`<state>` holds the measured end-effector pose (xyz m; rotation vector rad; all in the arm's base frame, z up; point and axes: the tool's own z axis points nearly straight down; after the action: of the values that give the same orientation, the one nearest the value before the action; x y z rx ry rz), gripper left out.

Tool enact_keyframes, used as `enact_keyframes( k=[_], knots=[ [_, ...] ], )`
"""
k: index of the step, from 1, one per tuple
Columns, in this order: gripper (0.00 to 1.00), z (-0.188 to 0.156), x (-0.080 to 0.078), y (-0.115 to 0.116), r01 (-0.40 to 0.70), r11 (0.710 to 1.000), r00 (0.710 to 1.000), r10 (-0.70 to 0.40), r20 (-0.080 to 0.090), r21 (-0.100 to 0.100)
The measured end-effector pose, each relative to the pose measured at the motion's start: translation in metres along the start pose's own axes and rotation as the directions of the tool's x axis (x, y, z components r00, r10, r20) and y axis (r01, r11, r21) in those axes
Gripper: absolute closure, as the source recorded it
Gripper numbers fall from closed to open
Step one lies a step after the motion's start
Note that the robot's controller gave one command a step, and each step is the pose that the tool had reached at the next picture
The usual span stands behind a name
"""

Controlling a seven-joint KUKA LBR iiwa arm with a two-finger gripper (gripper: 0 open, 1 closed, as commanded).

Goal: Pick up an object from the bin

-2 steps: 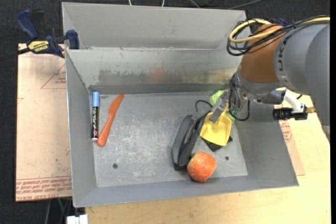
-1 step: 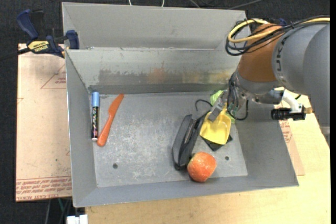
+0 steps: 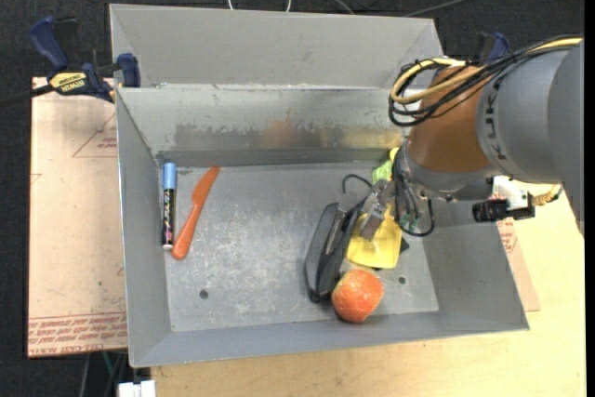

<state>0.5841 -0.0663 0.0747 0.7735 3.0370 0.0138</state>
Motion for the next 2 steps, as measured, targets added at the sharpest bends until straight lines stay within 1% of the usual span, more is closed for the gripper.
enact_keyframes(
  k=[1, 2],
  knots=[
    [1.0, 0.0009, 0.0407, 0.0159, 0.147, 0.989, 0.989, -0.147, -0.008, -0.003],
    [1.0, 0.0015, 0.0468, 0.0116, 0.186, 0.983, 0.983, -0.186, -0.001, -0.004]
  ],
)
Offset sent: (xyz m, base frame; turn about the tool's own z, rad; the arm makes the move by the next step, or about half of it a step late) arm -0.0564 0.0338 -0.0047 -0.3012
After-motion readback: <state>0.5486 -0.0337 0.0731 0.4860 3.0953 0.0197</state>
